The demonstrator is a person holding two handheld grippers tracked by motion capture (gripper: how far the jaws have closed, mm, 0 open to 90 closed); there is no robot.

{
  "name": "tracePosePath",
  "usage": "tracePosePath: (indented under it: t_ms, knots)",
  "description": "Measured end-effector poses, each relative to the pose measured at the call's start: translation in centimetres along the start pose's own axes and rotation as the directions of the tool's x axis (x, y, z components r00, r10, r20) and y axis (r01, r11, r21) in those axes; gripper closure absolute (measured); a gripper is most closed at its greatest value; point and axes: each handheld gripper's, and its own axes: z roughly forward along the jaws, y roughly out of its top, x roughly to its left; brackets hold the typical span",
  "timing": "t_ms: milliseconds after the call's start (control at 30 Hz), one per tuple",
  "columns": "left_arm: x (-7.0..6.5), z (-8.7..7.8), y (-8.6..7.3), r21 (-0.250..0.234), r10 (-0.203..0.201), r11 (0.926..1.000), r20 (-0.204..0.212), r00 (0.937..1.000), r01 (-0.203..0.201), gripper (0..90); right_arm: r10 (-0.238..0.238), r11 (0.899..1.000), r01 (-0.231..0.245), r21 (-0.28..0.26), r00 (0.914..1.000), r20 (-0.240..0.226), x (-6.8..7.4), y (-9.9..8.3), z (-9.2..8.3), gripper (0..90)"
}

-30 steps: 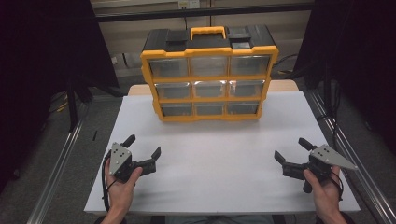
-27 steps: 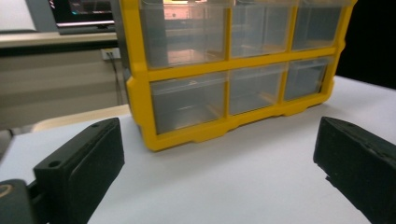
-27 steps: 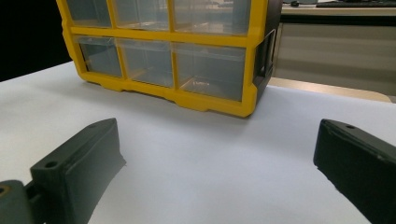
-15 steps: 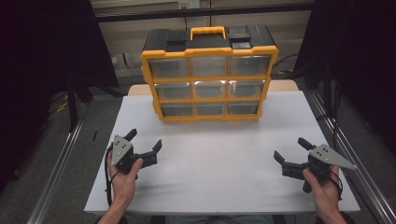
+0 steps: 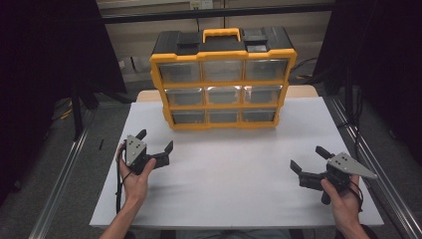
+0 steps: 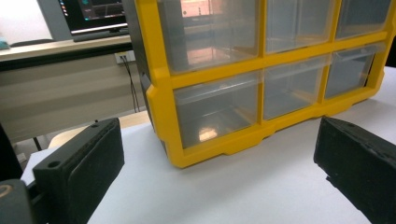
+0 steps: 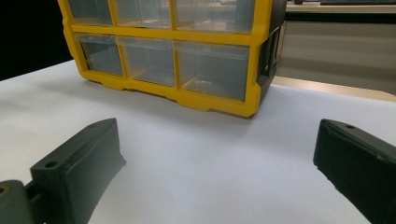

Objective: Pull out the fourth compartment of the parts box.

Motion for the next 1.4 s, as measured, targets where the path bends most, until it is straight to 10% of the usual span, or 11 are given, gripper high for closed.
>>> tracePosePath:
  t_ms: [767,967,1400]
  knots:
    - [1.1,3.4,1.7,-0.019,0.094,0.9954,0.006,0.9956,-0.094,1.7,0.006,1.000,-0.006,0.005,0.9999,-0.009,0.0,0.0,0.0,0.8]
    - [0.8,4.5,2.6,-0.035,0.227,0.9731,-0.013,0.9737,-0.228,2.1,0.004,1.000,-0.004,0.006,1.0000,-0.002,-0.1,-0.1,0.1,0.8]
    - [0.1,6.2,4.4,-0.026,0.354,0.9350,0.011,0.9352,-0.354,0.3,-0.005,1.000,0.005,0.006,0.9999,-0.013,0.0,0.0,0.1,0.8]
